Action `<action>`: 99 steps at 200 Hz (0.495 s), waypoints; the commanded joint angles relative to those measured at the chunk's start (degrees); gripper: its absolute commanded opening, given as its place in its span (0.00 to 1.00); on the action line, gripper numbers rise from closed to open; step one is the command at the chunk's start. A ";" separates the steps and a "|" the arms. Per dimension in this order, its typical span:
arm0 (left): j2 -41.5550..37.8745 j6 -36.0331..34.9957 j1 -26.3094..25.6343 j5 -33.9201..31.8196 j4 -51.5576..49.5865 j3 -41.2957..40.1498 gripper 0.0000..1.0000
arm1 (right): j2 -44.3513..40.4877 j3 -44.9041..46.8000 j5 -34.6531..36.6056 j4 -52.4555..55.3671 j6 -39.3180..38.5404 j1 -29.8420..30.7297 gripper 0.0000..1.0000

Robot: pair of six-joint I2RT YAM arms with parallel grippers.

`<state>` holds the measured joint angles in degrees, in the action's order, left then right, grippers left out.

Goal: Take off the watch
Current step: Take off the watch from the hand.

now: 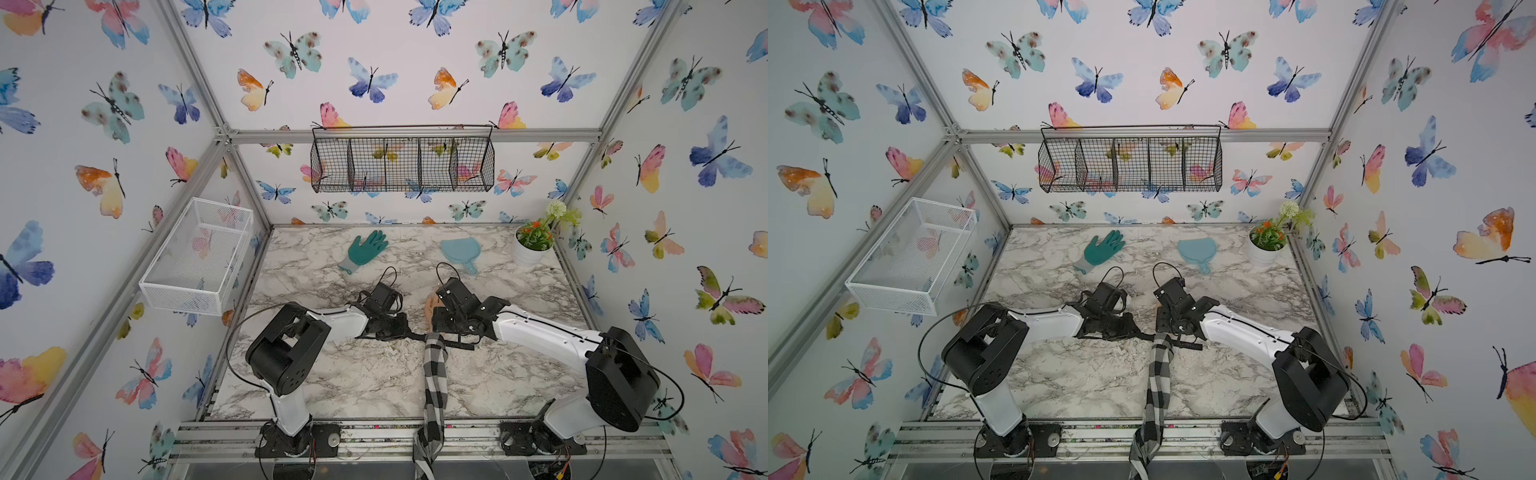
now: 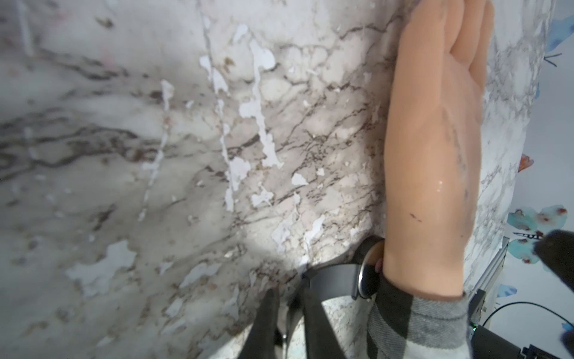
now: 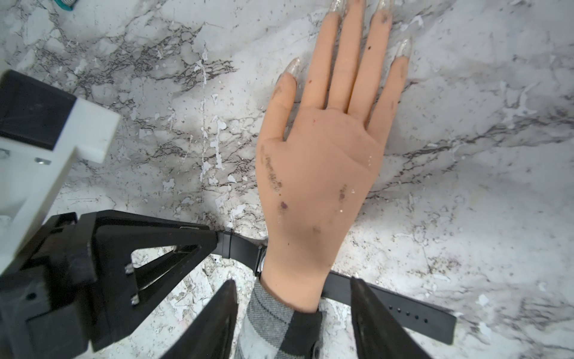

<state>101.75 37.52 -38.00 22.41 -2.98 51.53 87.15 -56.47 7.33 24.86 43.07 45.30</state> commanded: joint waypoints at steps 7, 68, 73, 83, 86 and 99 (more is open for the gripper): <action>-0.16 -0.08 -0.17 -1.14 -2.00 0.48 0.12 | -1.11 0.87 0.19 0.23 0.60 -0.21 0.61; -4.59 0.01 -0.19 -4.05 -6.82 3.61 0.00 | -0.94 0.86 0.16 -0.36 0.95 -0.21 0.61; -4.91 0.01 -0.15 -4.56 -7.44 3.92 0.00 | -0.93 0.84 0.14 -0.47 0.97 -0.21 0.61; -5.25 -0.13 -0.15 -5.58 -8.57 4.53 0.00 | -0.86 0.88 0.03 -0.68 1.05 -0.16 0.61; -5.39 -0.08 -0.15 -5.89 -8.92 4.67 0.00 | -0.85 0.82 0.04 -0.65 1.05 -0.16 0.61; -5.76 -0.08 -0.21 -7.05 -10.07 5.48 0.00 | -0.67 0.59 0.05 -0.52 1.01 -0.20 0.61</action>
<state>98.39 37.67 -38.11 19.73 -8.47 55.00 87.15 -56.38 7.33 24.71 43.53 45.30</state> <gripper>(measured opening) 0.055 0.612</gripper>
